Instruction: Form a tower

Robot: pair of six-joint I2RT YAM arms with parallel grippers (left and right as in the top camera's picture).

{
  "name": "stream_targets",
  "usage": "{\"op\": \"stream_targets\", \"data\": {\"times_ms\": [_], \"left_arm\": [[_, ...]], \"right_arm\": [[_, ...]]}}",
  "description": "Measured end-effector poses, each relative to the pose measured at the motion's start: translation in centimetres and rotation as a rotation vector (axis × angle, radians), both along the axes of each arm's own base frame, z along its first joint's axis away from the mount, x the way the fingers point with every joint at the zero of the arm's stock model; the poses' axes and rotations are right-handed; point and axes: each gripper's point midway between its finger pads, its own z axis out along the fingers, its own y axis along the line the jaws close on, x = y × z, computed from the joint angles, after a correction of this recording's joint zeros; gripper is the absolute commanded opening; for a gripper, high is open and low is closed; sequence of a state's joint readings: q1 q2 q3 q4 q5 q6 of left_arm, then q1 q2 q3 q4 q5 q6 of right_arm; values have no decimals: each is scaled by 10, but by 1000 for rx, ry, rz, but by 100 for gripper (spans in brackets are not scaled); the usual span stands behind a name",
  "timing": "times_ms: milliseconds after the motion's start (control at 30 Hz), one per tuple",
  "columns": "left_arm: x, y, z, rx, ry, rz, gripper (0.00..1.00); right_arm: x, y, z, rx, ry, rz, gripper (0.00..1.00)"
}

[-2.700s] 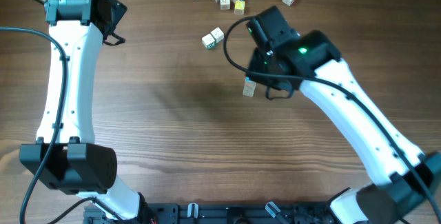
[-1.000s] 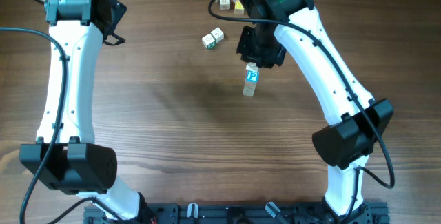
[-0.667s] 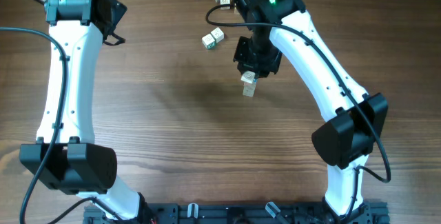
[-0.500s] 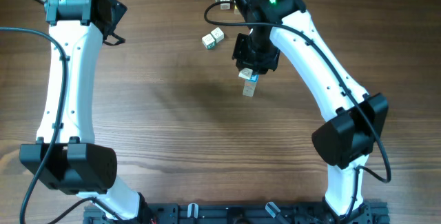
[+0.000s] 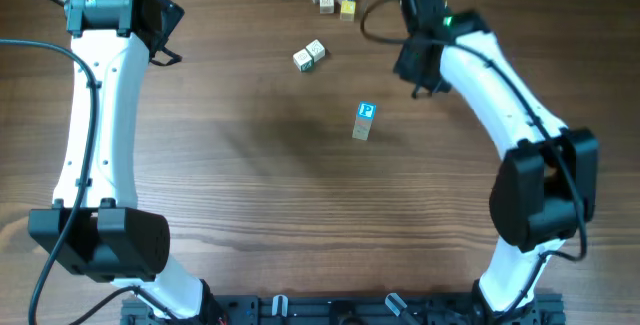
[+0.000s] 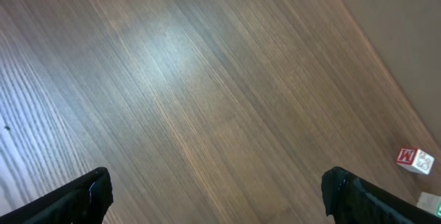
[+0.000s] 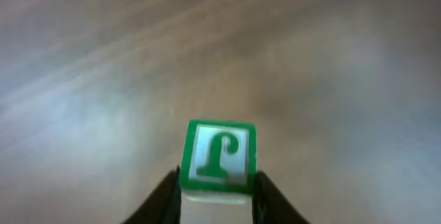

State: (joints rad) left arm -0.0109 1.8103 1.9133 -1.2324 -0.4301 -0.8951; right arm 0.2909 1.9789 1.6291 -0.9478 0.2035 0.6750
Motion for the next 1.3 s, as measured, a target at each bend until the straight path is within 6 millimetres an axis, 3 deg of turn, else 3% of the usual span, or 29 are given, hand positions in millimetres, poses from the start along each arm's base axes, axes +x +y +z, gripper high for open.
{"op": "stream_targets", "data": {"times_ms": [33,133,233,333,433,500,600,667,767,900,1133,1200,1300], "left_arm": [[0,0,0,0,0,0,100],[0,0,0,0,1,0,100],[0,0,0,0,0,0,100],[0,0,0,0,1,0,100],[0,0,0,0,1,0,100],[0,0,0,0,1,0,100],[0,0,0,0,1,0,100],[0,0,0,0,1,0,100],[0,0,0,0,1,0,100],[0,0,0,0,1,0,100],[0,0,0,0,1,0,100],[0,0,0,0,1,0,100],[0,0,0,0,1,0,100]], "right_arm": [[0,-5,-36,-12,-17,10,27],[20,-6,-58,-32,-155,51,30],[19,-10,-76,-58,-200,74,41],[5,-15,-93,-78,-160,93,50],[-1,-17,-91,-91,-111,100,54],[-2,-16,-82,-93,-80,102,63],[24,-6,-51,-50,-145,99,67],[29,-7,-47,-9,-154,74,66],[31,-23,-56,65,-135,-2,55],[25,-24,-91,118,-52,-18,50],[24,-16,-92,148,-41,3,25],[15,-17,-89,145,10,-1,17],[10,-17,-64,136,81,3,9]]}}
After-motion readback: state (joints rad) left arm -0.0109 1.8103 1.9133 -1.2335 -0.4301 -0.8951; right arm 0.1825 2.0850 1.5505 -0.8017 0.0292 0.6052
